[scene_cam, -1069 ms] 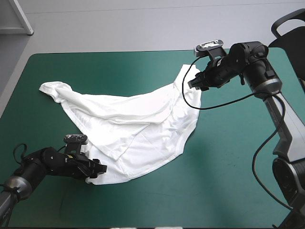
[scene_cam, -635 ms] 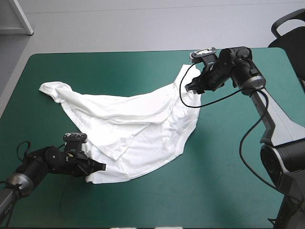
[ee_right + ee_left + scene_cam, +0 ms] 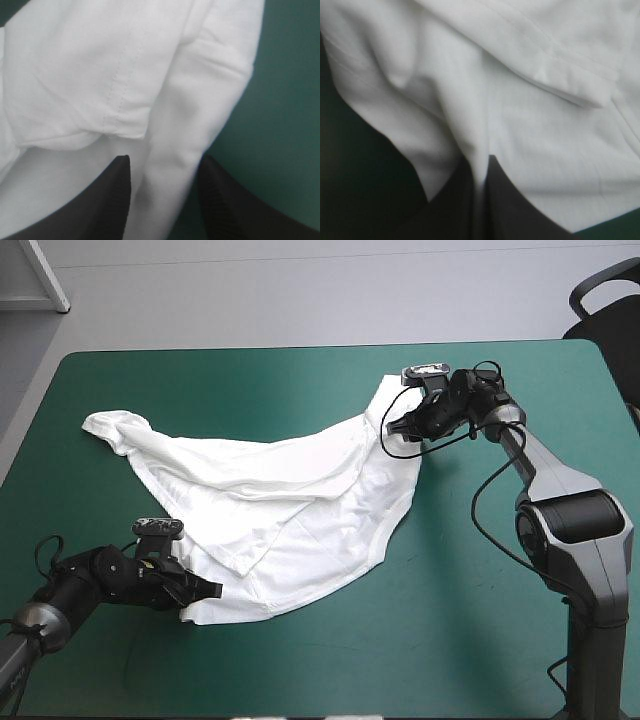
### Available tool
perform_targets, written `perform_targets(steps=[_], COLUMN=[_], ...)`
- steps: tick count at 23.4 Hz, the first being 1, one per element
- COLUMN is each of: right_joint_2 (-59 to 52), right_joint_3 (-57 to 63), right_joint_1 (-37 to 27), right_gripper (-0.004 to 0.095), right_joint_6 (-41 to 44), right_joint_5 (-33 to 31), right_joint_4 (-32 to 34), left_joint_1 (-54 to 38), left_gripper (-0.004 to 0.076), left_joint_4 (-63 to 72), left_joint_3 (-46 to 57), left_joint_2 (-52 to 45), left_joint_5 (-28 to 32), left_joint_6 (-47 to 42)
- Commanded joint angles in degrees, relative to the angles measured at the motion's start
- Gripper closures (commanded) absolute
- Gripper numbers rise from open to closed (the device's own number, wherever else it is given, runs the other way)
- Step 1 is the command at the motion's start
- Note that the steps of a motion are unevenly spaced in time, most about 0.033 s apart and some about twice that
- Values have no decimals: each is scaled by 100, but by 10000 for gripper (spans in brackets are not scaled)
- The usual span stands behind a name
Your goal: Fold the cloth
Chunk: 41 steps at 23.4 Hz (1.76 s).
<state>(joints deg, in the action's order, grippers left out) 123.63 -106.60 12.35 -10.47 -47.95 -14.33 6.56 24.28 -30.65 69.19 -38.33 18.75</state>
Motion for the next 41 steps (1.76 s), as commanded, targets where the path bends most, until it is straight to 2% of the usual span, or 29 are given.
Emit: perform_targets(steps=[1,2,6,7,12,17,20,25,27,30,34,36,39,41], right_joint_2=[-332,-332,-332,-332,-355,-608,-982,-1721,-1926,-2400,-2849,-3013,-3303,-3491], right_joint_3=[-135,-135,-135,-135,-135,-376,-1040,-2306,-2672,-3717,-4601,-4815,-5009,-5031], right_joint_1=[-22,-22,-22,-22,-22,-22,-22,-22,-22,-22,-22,-22,-22,-22], right_gripper=[561,605,887,922,923,923,923,923,923,923,923,923,923,923], right_joint_6=[-161,-176,-198,-198,-185,-200,-200,-56,18,112,102,44,-49,-49], right_joint_5=[262,275,440,505,538,296,-71,-281,-283,-261,-261,-238,-67,-29], right_joint_4=[-260,-260,-235,-235,-235,-246,-236,-236,-236,-275,-373,-373,-305,-259], left_joint_1=[69,69,69,69,69,69,69,59,59,59,59,59,59,59], left_gripper=[704,704,705,705,705,705,705,705,704,705,705,704,705,704], left_joint_4=[155,155,155,155,155,118,-136,-663,-795,-1218,-1398,-1422,-1767,-1895], left_joint_3=[-26,-26,-26,-26,-150,-972,-2453,-5116,-5784,-7403,-8823,-9205,-9647,-9813], left_joint_2=[24,24,24,24,24,-27,-255,-307,-307,-245,-149,-149,-149,-149], left_joint_5=[-212,-187,-108,-83,-65,-600,-1160,-1792,-1817,-1817,-1709,-1601,-1132,-1104], left_joint_6=[-4,-4,-4,12,25,25,-3,-285,-314,-325,-272,-243,-157,-157])
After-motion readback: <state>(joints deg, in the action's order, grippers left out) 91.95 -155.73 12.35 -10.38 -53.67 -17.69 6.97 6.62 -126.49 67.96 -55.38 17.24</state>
